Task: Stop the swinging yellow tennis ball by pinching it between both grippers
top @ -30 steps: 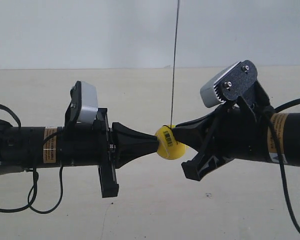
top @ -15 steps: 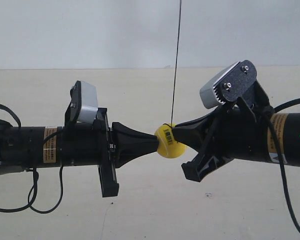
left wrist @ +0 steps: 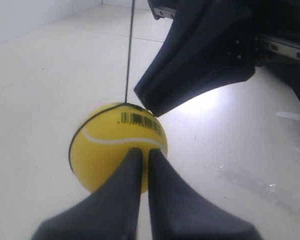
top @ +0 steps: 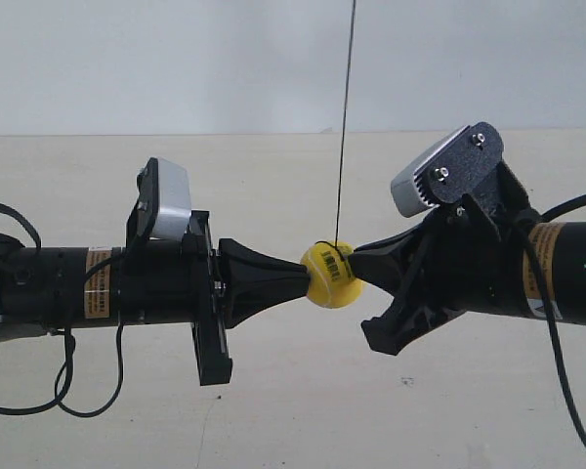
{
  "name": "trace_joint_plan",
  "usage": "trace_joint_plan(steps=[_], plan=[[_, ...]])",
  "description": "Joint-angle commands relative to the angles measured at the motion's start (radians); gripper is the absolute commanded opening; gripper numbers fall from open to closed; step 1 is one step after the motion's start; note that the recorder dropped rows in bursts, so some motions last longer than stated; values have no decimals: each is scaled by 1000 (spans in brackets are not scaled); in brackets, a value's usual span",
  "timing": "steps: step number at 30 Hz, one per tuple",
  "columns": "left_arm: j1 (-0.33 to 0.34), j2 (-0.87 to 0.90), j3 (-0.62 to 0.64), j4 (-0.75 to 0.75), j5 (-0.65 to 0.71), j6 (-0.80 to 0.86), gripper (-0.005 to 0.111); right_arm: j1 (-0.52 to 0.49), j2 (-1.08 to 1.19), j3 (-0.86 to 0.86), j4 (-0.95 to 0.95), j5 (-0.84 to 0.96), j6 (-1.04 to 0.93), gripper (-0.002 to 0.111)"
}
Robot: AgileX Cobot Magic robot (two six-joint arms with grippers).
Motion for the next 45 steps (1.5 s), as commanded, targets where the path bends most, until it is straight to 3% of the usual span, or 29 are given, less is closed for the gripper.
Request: trace_joint_plan(steps=[1,45], plan=[[-8,2,-3,-2,3,4,5,2,1,-13,-3,59,0,0],[-8,-2,-3,-33,-1,26,5,2,1,-13,-4,10,17,0]])
